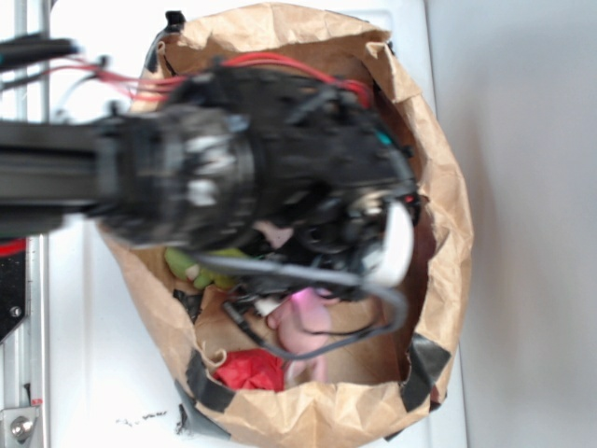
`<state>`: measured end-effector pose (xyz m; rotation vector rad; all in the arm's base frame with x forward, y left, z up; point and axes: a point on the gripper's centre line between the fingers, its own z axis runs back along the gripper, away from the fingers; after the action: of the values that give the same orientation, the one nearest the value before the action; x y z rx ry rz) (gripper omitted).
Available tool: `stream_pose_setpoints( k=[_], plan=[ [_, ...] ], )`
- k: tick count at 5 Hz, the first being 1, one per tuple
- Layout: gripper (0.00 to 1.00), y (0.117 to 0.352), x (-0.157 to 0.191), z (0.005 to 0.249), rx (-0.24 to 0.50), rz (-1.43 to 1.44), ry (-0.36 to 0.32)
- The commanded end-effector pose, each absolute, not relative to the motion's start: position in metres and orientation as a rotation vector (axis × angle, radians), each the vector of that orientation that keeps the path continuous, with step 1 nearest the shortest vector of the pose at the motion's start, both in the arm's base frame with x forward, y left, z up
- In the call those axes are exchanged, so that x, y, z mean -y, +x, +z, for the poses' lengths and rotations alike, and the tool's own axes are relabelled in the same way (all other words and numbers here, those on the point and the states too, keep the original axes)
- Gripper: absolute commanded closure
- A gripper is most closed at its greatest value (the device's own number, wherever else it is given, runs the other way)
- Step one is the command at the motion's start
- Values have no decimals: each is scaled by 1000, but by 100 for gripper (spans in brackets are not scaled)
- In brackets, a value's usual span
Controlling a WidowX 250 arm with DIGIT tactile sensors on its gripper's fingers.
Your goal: Grab the pink bunny.
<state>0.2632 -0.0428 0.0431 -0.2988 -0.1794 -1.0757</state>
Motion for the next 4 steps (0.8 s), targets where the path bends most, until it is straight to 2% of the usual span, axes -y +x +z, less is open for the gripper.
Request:
stream_pose_setpoints(
  k=[1, 2, 4],
  plan=[
    [0, 250, 48, 86, 298, -1110, -363],
    [0, 247, 47, 86, 308, -1112, -350],
    [0, 272, 52, 57, 291, -1096, -196]
  ],
)
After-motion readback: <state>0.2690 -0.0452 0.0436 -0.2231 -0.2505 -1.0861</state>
